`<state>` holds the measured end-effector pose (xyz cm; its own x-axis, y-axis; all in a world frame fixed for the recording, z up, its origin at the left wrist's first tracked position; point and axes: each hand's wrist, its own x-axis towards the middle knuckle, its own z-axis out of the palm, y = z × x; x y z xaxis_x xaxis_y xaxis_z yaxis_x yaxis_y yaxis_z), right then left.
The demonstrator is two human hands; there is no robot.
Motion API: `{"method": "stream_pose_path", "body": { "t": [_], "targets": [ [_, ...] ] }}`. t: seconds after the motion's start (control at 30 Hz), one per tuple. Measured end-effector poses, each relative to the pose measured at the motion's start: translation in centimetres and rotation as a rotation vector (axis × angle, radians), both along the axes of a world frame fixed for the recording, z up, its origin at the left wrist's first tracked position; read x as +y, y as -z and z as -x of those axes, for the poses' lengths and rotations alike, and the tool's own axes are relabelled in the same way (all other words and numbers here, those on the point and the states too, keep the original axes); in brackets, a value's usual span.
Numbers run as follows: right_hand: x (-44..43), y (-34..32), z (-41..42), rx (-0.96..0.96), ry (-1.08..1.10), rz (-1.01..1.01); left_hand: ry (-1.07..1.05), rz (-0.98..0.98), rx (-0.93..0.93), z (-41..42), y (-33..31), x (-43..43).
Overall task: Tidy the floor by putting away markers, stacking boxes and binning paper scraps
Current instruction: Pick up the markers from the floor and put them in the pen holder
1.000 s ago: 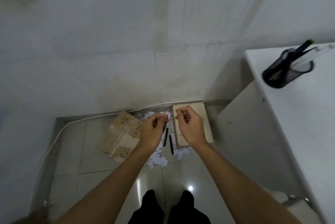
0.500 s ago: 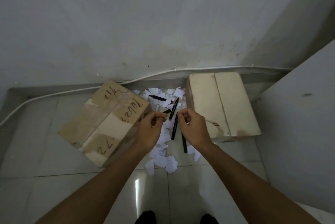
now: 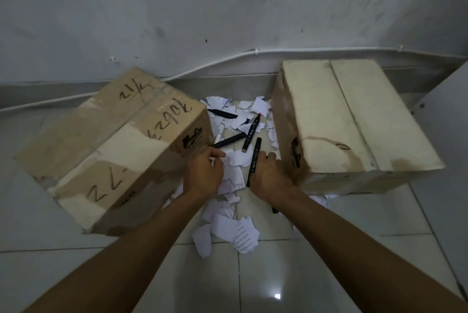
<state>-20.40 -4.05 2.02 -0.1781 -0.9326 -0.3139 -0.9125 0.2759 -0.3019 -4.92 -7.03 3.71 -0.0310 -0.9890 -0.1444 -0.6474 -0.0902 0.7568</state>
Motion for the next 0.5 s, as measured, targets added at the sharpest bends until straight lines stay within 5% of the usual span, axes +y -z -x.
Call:
{"method": "stream_pose_path", "body": {
  "t": [0.3,0.5],
  "targets": [
    [0.1,2.2,0.0,-0.1,0.221,0.055,-0.157,0.095,-0.048,-3.1,3.9,3.4],
    [-1.1,1.6,-0.2,-0.261,0.252,0.293,-0.152,0.253,-0.063,-2.9,4.2,3.1]
  ]
}}
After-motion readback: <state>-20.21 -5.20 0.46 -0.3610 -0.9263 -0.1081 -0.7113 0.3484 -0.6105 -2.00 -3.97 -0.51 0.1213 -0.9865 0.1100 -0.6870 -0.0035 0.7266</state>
